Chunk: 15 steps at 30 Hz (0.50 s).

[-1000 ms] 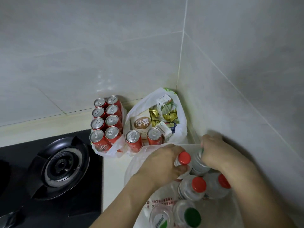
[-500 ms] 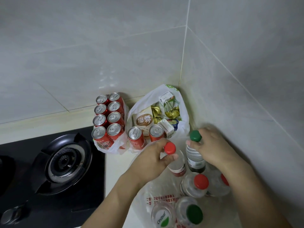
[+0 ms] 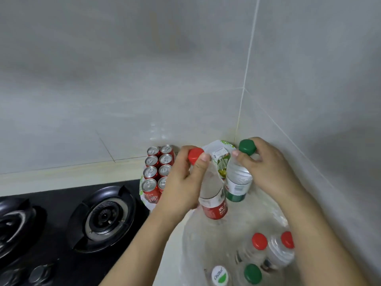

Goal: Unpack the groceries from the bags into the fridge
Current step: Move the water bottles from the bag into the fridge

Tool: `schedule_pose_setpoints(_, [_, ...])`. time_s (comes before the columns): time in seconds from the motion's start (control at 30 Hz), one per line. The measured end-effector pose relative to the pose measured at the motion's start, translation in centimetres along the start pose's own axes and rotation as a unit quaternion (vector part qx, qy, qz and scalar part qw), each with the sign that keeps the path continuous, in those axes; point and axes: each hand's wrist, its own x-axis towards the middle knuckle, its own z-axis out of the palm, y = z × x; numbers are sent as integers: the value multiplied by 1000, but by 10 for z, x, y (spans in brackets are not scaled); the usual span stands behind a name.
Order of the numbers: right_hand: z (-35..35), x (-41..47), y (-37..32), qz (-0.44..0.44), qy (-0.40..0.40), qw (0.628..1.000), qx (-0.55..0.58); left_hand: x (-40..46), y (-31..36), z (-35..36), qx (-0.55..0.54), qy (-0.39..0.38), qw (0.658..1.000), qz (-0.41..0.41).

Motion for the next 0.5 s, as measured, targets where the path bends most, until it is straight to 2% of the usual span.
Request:
schedule_pose_setpoints(0.1, [7,5,-44,-24,44,985,165,3,39,-23,20,62,996,68])
schedule_pose_setpoints(0.2, [21,8,-86,-46,105,964,239,0,70,-48,28,141,983,117])
schedule_pose_setpoints(0.33, [44,5,-133,-62,147,959,234,-8,97,-85,9,241,963,118])
schedule_pose_setpoints(0.5, [83,-2,-170,-77,134,969,191,-28,100,-127,68,274,956,77])
